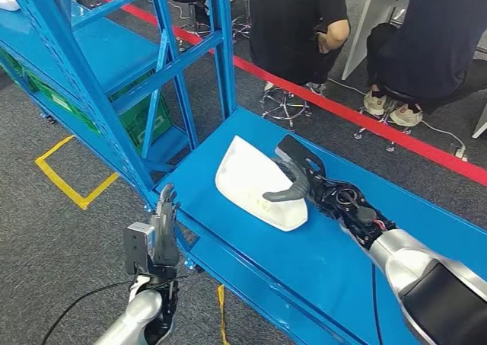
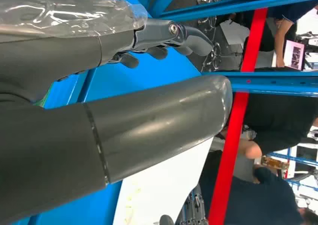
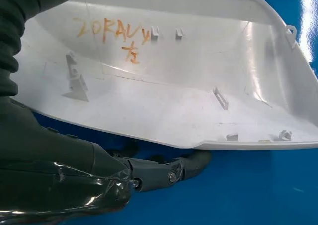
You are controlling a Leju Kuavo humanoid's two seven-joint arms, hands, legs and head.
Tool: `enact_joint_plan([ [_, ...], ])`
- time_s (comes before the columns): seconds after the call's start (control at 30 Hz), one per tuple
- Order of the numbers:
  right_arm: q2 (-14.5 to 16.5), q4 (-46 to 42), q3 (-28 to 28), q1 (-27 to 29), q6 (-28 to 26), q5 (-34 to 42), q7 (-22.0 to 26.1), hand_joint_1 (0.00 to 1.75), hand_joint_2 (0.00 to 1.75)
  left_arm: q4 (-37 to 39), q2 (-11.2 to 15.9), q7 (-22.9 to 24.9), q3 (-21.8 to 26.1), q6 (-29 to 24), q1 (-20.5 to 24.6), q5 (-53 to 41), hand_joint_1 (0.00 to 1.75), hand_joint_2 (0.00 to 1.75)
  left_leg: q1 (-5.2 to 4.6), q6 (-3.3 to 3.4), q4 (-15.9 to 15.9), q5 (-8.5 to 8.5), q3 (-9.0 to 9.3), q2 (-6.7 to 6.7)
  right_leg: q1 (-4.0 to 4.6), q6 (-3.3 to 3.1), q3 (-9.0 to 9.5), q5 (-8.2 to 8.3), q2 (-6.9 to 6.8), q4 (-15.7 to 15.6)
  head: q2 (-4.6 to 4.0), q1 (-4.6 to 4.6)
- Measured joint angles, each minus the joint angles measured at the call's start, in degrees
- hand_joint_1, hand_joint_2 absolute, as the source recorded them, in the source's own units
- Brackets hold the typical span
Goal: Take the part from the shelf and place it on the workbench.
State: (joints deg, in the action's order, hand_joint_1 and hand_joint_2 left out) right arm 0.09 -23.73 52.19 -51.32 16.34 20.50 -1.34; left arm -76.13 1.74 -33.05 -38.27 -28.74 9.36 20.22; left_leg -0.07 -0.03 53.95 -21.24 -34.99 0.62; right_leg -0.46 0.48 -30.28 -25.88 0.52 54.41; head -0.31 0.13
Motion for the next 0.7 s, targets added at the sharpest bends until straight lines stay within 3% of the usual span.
enact_joint_plan([
  [0.03,0.0,0.03,0.0,0.0,0.0,0.0,0.02,0.02,1.75,0.0,0.0,-0.01,0.0,0.0,0.0,0.0,0.0,0.0,0.0,0.0,0.0,0.0,0.0,0.0,0.0,0.0,0.0,0.0,0.0,0.0,0.0,0.0],
  [0.17,0.0,0.25,0.0,0.0,0.12,-0.02,0.13,1.75,1.75,0.0,-0.03,-0.2,0.0,0.08,0.0,0.03,0.0,0.0,0.0,0.0,0.0,0.0,0.02,-0.01,0.0,0.0,0.01,0.0,0.0,-0.02,0.0,0.01],
  [0.7,-0.32,1.21,0.31,0.54,-1.1,-2.41,0.56,1.75,1.75,0.97,-0.49,-1.87,0.11,2.58,0.58,0.24,0.0,0.0,0.0,0.05,0.01,-0.05,0.06,-0.03,-0.03,0.0,0.08,0.0,0.03,-0.07,0.0,0.05],
])
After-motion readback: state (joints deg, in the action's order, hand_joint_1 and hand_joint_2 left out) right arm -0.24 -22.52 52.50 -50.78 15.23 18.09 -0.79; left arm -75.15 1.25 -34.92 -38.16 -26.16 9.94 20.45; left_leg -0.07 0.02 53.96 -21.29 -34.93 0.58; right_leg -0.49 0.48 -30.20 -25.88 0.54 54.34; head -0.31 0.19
